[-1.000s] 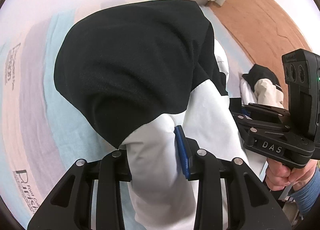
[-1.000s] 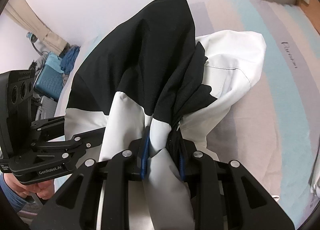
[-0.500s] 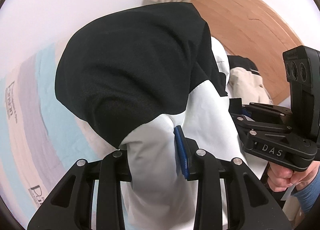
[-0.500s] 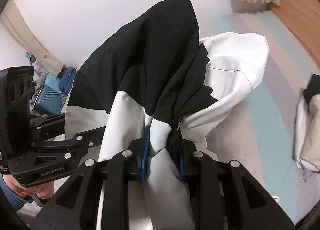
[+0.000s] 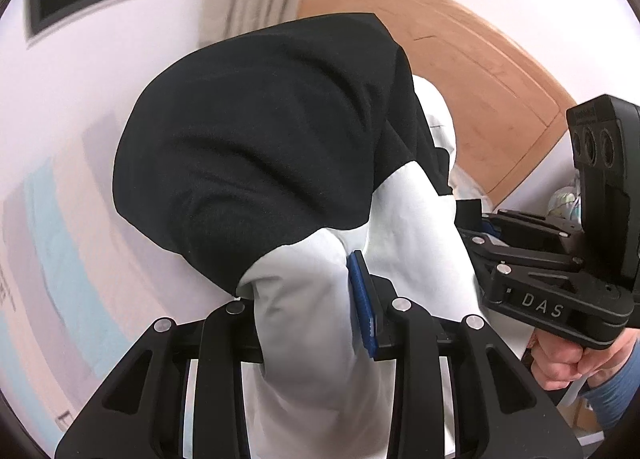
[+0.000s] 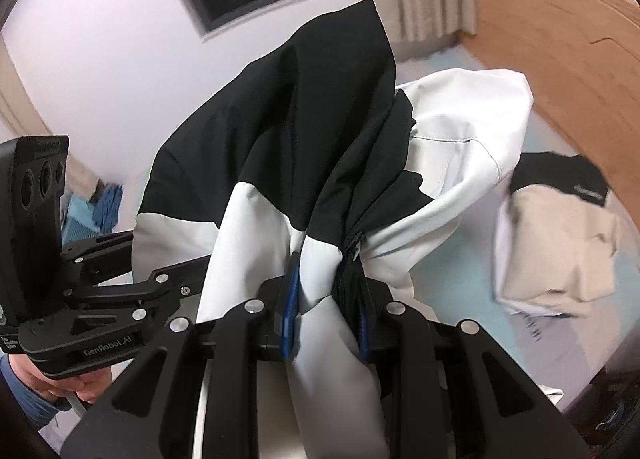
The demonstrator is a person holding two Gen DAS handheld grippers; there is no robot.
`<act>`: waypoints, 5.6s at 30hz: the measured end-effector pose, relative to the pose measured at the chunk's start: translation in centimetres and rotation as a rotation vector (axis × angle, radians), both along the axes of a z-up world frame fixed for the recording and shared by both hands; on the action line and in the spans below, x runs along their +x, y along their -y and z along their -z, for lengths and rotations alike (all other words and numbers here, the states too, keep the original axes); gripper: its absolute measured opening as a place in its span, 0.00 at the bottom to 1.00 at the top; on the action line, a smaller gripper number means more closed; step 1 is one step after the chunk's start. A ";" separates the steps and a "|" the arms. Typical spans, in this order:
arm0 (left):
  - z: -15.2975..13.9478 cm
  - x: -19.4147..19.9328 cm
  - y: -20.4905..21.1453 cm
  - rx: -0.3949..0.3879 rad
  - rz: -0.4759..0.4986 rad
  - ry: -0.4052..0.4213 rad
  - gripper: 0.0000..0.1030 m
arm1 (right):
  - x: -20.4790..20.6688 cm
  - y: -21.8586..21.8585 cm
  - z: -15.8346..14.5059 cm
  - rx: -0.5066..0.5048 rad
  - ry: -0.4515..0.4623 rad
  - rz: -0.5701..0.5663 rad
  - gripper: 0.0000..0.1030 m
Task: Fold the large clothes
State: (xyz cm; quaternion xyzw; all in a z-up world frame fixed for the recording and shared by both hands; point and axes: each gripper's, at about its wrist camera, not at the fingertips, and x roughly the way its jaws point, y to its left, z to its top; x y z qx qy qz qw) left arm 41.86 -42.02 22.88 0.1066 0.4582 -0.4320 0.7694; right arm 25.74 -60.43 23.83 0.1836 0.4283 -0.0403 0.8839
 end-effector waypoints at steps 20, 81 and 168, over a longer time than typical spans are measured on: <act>-6.3 -8.8 40.7 -0.116 0.250 0.019 0.30 | -13.6 33.1 -8.6 -0.123 0.066 0.300 0.22; 21.4 0.5 42.5 0.203 -0.128 0.121 0.94 | 2.6 42.2 24.4 -0.089 -0.249 0.425 0.74; 15.0 -32.1 13.3 -0.039 -0.257 0.371 0.94 | -31.1 8.8 12.9 -0.418 0.122 0.560 0.93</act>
